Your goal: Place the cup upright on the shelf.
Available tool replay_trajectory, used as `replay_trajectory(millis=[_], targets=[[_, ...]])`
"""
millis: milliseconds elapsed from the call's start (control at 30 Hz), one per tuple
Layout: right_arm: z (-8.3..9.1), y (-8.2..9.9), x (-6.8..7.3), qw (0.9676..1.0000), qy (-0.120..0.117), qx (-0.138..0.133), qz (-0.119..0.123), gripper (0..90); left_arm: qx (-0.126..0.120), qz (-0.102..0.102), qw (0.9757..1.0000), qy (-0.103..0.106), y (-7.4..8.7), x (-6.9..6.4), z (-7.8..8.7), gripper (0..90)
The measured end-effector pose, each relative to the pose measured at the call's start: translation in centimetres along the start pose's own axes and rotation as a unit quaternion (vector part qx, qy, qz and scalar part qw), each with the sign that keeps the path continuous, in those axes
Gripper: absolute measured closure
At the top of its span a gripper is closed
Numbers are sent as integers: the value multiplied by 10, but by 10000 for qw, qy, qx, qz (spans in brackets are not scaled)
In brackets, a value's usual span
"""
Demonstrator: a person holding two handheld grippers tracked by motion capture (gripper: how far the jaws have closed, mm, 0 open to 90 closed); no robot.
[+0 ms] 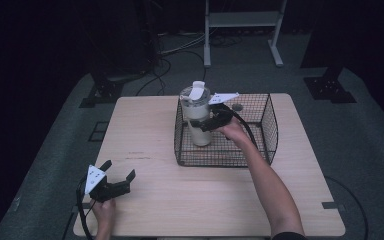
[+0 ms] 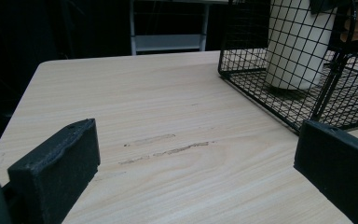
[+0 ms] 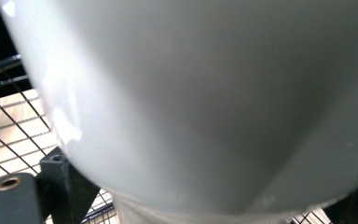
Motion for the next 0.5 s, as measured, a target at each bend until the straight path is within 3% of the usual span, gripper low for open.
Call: replay_trajectory(millis=[133,200,500], targets=[[-3,2,-3,10000,27,13,-74,87,0,2,10000,2,0,0,0,0],[-3,2,-3,10000,30,45,12,87,0,3,10000,1,0,0,0,0],[1,8,-9,9999,-138,-13,-43,85,8,-14,10000,10,0,0,0,0]])
Point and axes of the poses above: each handheld gripper's, and its own axes: z roughly backward along the jaws, y roughly out of its underside, x roughly to its left, the point moved 3 cm from there along -z, roughly forward along the jaws, and after that the axes turned 10 degrees about x, right-handed, at the moved point
